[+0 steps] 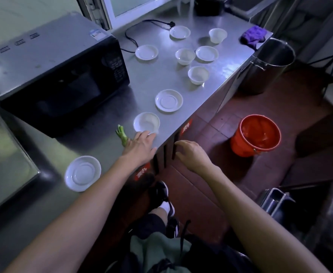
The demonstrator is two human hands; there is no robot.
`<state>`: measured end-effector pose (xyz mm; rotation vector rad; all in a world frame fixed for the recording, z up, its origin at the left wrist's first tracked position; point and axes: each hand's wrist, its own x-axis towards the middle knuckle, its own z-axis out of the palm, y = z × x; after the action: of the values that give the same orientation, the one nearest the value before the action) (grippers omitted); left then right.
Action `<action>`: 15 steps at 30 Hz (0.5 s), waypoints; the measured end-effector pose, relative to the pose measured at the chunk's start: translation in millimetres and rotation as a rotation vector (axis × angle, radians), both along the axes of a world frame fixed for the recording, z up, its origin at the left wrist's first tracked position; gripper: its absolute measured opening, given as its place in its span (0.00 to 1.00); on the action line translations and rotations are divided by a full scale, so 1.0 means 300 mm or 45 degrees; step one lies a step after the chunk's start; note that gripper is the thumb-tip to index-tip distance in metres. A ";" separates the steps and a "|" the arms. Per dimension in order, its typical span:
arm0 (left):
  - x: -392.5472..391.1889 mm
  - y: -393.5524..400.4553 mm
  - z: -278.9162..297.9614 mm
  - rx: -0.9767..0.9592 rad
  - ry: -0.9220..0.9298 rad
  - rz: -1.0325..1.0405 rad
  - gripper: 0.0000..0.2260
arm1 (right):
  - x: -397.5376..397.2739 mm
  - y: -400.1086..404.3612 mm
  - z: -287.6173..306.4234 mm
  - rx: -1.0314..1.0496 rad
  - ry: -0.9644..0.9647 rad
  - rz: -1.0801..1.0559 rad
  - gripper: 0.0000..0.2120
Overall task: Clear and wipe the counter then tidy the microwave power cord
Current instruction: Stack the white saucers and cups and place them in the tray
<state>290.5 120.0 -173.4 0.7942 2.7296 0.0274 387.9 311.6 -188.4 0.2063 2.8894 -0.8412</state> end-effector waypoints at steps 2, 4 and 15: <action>-0.022 0.021 -0.020 -0.029 -0.012 0.013 0.26 | -0.015 0.013 -0.019 -0.008 -0.016 -0.004 0.19; -0.058 0.042 -0.045 -0.059 -0.049 0.048 0.27 | -0.036 0.027 -0.036 -0.010 -0.026 0.005 0.19; -0.339 0.124 -0.152 -0.080 -0.238 0.165 0.40 | -0.309 0.120 -0.088 -0.027 -0.098 0.061 0.19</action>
<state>188.8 157.2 -218.9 0.5660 2.5868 0.0414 295.3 347.6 -214.8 0.1632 2.8014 -0.8359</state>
